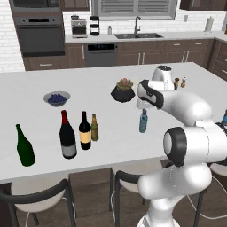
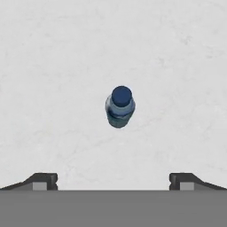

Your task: Move the plastic bottles in the middle to the plastics group, and the glass bottles in the middle to the glass group.

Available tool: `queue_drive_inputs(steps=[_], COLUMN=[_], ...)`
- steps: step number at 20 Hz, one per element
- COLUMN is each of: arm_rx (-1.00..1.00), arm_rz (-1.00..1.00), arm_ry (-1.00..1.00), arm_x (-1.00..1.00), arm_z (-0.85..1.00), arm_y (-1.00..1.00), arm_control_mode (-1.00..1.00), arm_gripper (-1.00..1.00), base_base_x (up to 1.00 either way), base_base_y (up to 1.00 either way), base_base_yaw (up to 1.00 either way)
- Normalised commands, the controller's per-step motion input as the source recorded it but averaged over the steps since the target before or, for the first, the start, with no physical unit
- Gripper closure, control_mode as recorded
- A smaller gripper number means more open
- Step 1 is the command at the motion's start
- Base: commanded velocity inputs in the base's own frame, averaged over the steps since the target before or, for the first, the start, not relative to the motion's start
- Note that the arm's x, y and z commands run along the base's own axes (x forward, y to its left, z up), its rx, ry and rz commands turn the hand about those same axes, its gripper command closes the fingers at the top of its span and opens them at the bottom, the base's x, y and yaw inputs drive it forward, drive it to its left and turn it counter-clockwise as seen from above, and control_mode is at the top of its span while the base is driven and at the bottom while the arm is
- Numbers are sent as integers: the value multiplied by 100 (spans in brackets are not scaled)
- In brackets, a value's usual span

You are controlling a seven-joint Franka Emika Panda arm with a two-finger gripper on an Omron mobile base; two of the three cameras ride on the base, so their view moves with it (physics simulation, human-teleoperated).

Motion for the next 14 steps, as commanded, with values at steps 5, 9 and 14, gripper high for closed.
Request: queue_drive_inputs(steps=[5,9,14], arm_rx=[-10,0,3], arm_rz=[-5,-1,-1], arm_ry=[-23,-7,-1], arm_x=[0,1,14], arm_z=[-14,-29,0], arm_y=[2,-2,0], arm_control_mode=[-100,-100,-100], arm_gripper=[-100,-100,-100], base_base_x=[0,0,0], base_base_y=[0,0,0], base_base_yaw=[0,0,0])
